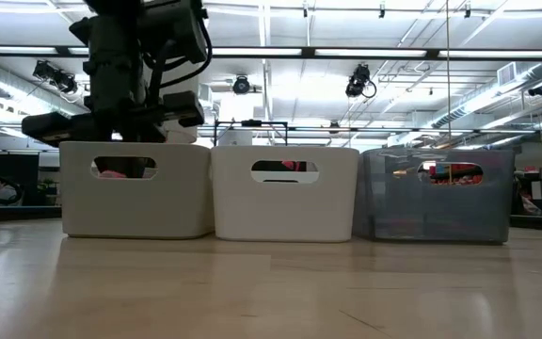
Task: Pick & Place Markers
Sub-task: Put the orange marker into the gray bin, then put the top blue marker into the gray bin
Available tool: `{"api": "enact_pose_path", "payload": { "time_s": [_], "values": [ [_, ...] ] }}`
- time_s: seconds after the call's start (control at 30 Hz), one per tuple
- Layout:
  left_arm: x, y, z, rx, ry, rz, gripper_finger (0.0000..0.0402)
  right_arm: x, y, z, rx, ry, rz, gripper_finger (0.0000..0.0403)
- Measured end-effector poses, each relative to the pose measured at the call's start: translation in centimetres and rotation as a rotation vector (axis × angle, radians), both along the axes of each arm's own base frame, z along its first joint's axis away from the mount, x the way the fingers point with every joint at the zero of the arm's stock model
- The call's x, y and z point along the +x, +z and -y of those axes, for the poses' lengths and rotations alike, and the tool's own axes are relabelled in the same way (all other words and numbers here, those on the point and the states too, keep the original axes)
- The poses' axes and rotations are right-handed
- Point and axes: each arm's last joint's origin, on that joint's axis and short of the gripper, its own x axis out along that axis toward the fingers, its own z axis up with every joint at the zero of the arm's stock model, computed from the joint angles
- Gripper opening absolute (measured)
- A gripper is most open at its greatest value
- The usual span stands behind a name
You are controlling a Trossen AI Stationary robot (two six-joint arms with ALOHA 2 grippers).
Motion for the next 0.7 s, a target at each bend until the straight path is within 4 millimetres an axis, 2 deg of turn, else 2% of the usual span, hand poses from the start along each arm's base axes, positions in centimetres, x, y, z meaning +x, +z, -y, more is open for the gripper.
{"api": "enact_pose_path", "payload": {
  "time_s": [0.23,0.5,0.7],
  "values": [
    [-0.07,-0.04,-0.01,0.001,0.0,-0.007,0.0075,-0.03,-0.1,0.0,-0.022,0.006,-0.007,0.0233],
    [-0.06,-0.03,-0.02,0.001,0.0,-0.006,0.0155,-0.04,-0.15,0.0,-0.022,0.006,-0.012,0.0233],
    [-0.06,-0.03,-0.02,0.002,0.0,-0.006,0.0195,-0.04,-0.15,0.0,-0.022,0.006,-0.011,0.0233]
  ]
}}
